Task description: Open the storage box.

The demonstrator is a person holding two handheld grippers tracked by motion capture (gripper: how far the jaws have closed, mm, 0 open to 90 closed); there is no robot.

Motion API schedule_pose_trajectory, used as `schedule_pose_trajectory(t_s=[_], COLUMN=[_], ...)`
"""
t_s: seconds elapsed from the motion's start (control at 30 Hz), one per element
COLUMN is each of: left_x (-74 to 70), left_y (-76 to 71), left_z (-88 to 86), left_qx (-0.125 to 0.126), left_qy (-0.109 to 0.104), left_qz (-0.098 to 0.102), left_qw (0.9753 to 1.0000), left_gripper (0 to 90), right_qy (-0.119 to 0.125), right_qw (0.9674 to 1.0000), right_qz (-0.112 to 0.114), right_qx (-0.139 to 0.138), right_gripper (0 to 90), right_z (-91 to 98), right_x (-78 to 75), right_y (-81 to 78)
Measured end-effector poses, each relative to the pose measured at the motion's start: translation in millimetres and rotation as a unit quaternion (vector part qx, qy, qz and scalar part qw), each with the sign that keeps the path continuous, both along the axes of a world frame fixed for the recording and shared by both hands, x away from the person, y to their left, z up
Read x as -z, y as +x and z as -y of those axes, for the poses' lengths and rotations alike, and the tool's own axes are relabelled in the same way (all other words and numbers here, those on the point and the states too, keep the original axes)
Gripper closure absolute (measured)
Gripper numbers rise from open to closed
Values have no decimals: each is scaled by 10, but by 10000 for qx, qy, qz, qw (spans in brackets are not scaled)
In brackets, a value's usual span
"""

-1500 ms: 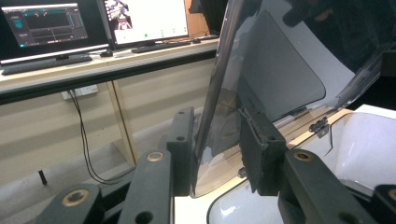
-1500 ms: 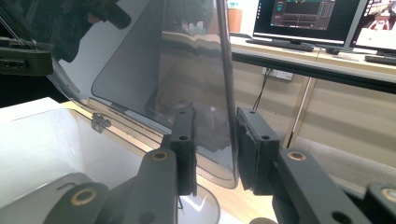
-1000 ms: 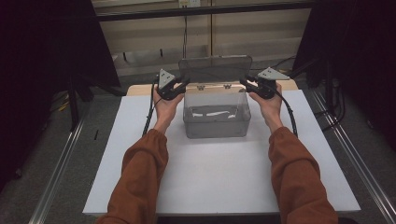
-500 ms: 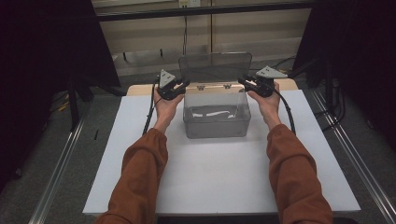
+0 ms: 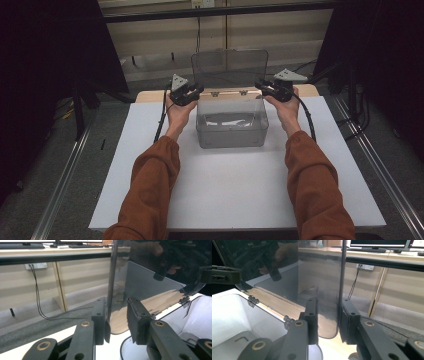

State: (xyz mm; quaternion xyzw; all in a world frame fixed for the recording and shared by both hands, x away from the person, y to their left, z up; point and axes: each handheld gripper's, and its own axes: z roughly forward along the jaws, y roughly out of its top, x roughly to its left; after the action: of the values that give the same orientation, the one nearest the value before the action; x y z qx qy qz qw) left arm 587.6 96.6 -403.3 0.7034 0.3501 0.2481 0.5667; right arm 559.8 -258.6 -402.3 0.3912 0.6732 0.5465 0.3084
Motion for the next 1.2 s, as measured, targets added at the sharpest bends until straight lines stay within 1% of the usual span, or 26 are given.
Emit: schedule_pose_trajectory(t_s=[0.07, 0.1, 0.17, 0.2, 0.27, 0.3, 0.33, 0.37, 0.4, 0.47, 0.5, 0.53, 0.57, 0.6, 0.63, 0.7, 0.73, 0.77, 0.8, 0.83, 0.9, 0.93, 0.97, 1.07, 1.13, 1.2], left_x=[-4, -6, 2, 6, 25, 42, 42, 45, 45, 44, 46, 47, 49, 49, 47, 45, 43, 37, 34, 31, 22, 15, 10, 8, 2, -14], left_y=[13, 18, 26, 28, 31, 33, 33, 39, 44, 52, 59, 66, 73, 73, 83, 88, 93, 100, 105, 107, 110, 112, 113, 124, 136, 151], left_z=[-1, -11, -13, -14, -11, -18, -18, -18, -21, -25, -23, -30, -25, -25, -34, -30, -27, -32, -23, -11, -2, 4, 10, 16, 15, 10], left_qx=[15, 30, 49, 47, 44, 90, 90, 96, 85, 72, 40, 40, 13, 13, 26, 18, 8, 10, 7, -10, -20, -32, -44, -46, -50, -44], left_qy=[-37, 20, 17, 52, 54, 145, 145, 108, 33, -51, -153, -142, -249, -249, -194, -197, -215, -148, -163, -181, -59, 35, 72, 30, -24, 0], left_qz=[-47, -59, -110, -120, -168, -205, -205, -215, -260, -326, -378, -383, -453, -453, -485, -515, -531, -559, -558, -585, -586, -612, -609, -672, -760, -857], left_qw=[10000, 10000, 9999, 9999, 9998, 9996, 9996, 9997, 9996, 9994, 9992, 9992, 9987, 9987, 9986, 9985, 9984, 9983, 9983, 9981, 9983, 9981, 9981, 9977, 9971, 9963], left_gripper=[698, 701, 705, 705, 708, 707, 707, 707, 710, 726, 732, 740, 751, 754, 756, 756, 755, 754, 750, 740, 732, 717, 711, 704, 705, 704], right_qy=[-30, -15, 22, 22, -14, -86, -86, -69, -12, 42, 78, 88, 139, 139, 173, 208, 292, 308, 328, 332, 330, 363, 382, 398, 389, 440], right_qw=[10000, 10000, 10000, 10000, 10000, 9998, 9998, 9999, 9999, 9998, 9998, 9997, 9994, 9994, 9991, 9989, 9984, 9981, 9979, 9973, 9972, 9968, 9966, 9961, 9960, 9948], right_qz=[-30, -41, -54, -54, -83, -157, -157, -156, -169, -202, -201, -224, -296, -296, -354, -393, -467, -498, -536, -629, -641, -692, -701, -765, -790, -893], right_qx=[-3, 7, 29, 29, 14, 11, 11, 7, 18, 31, 37, 47, 101, 101, 150, 151, 157, 164, 169, 180, 187, 187, 181, 169, 169, 202], right_gripper=[715, 716, 715, 715, 718, 719, 719, 719, 722, 722, 723, 725, 727, 727, 726, 727, 728, 728, 728, 728, 727, 723, 722, 720, 720, 720], right_z=[2, 3, 2, 2, 8, 5, 5, 5, 6, 7, 5, 8, 5, 5, -4, -4, 0, 0, -2, -2, -2, 0, 1, 8, 7, 7], right_x=[-8, -6, 10, 10, 33, 68, 68, 77, 85, 90, 92, 93, 94, 94, 91, 90, 86, 82, 75, 60, 57, 52, 53, 48, 44, 33], right_y=[0, 2, 9, 9, 21, 29, 29, 32, 33, 43, 49, 55, 64, 64, 75, 79, 88, 93, 100, 110, 116, 128, 132, 141, 142, 152])
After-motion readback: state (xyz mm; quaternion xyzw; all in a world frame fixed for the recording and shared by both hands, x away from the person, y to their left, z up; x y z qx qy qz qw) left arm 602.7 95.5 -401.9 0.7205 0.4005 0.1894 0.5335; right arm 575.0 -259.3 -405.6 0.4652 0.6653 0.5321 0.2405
